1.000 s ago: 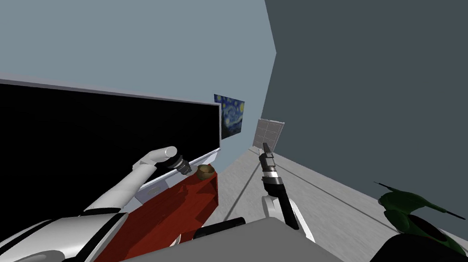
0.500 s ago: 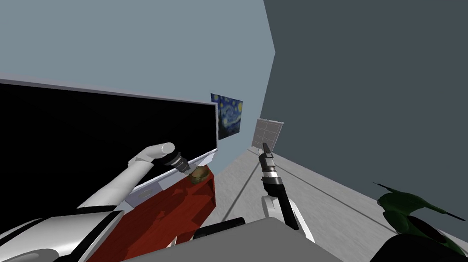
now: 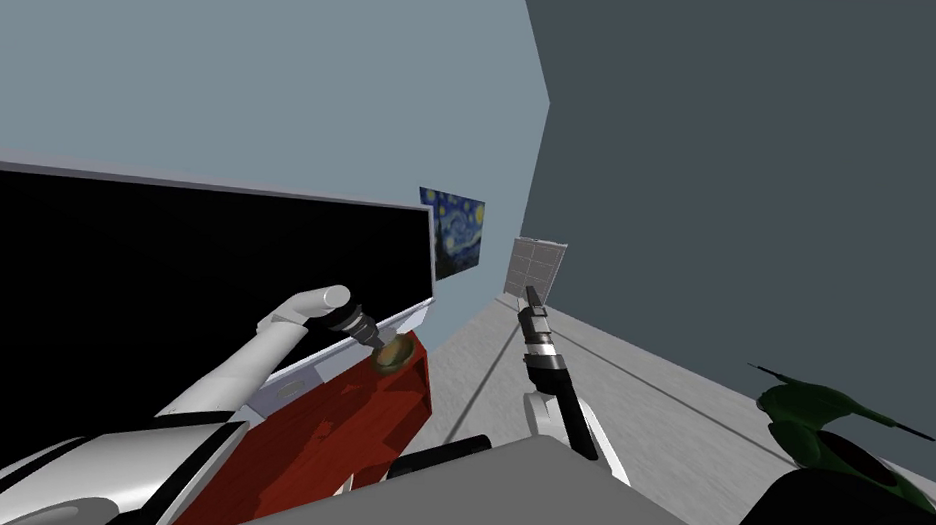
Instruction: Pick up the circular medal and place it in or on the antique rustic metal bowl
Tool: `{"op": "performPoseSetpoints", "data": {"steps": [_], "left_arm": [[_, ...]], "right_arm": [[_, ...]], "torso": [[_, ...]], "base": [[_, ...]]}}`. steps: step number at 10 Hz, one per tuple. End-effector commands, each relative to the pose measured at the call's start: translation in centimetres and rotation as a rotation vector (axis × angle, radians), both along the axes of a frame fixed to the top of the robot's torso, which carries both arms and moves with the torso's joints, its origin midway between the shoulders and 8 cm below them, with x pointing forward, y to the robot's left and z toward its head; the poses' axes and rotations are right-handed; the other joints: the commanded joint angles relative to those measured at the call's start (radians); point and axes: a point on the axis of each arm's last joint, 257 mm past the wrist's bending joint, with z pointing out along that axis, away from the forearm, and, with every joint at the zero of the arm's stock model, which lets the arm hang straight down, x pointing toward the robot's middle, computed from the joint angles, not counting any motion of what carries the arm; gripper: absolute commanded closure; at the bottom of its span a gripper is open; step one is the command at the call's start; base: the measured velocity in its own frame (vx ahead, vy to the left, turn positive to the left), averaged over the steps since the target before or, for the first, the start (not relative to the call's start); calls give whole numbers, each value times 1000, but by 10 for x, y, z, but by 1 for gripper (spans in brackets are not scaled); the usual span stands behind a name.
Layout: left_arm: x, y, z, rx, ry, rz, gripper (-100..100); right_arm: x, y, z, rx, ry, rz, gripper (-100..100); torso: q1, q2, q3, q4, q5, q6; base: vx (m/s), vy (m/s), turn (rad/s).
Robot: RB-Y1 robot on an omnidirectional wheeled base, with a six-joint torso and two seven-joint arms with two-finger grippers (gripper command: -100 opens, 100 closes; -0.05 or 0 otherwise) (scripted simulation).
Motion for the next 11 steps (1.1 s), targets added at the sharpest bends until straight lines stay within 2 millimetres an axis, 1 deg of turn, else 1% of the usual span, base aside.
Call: {"op": "performPoseSetpoints", "data": {"steps": [1, 2, 3, 4, 5, 6, 7, 9, 10, 11], "left_arm": [[0, 0, 0, 0, 0, 0, -100], [0, 0, 0, 0, 0, 0, 0], [1, 0, 19, -2, -4, -3, -100], [1, 0, 25, -2, -5, -4, -100], [1, 0, 37, -3, -8, -7, -100], [1, 0, 43, -2, -9, -8, -100], [0, 0, 55, -1, -11, -11, -100], [3, 0, 53, -2, -13, -12, -100], [2, 0, 53, -2, -11, -11, 0], [2, 0, 53, -2, -11, -11, 0]], "right_arm": [[0, 0, 0, 0, 0, 0, 0], [0, 0, 0, 0, 0, 0, 0], [0, 0, 0, 0, 0, 0, 0], [0, 0, 0, 0, 0, 0, 0], [0, 0, 0, 0, 0, 0, 0], [0, 0, 0, 0, 0, 0, 0], [0, 0, 0, 0, 0, 0, 0], [0, 0, 0, 0, 0, 0, 0], [0, 0, 0, 0, 0, 0, 0], [0, 0, 0, 0, 0, 0, 0]], "torso": [[0, 0, 0, 0, 0, 0], [0, 0, 0, 0, 0, 0], [0, 0, 0, 0, 0, 0], [0, 0, 0, 0, 0, 0], [-1, 0, 0, 0, 0, 0], [-1, 0, 0, 0, 0, 0], [-1, 0, 0, 0, 0, 0], [0, 0, 0, 0, 0, 0], [0, 0, 0, 0, 0, 0], [0, 0, 0, 0, 0, 0]], "base": [[0, 0, 0], [0, 0, 0], [-2, -5, 32], [-3, -9, 28], [-5, -11, 21], [-4, -8, 16], [-4, -8, 23], [-1, -3, 6], [0, 0, 0], [0, 0, 0]]}}
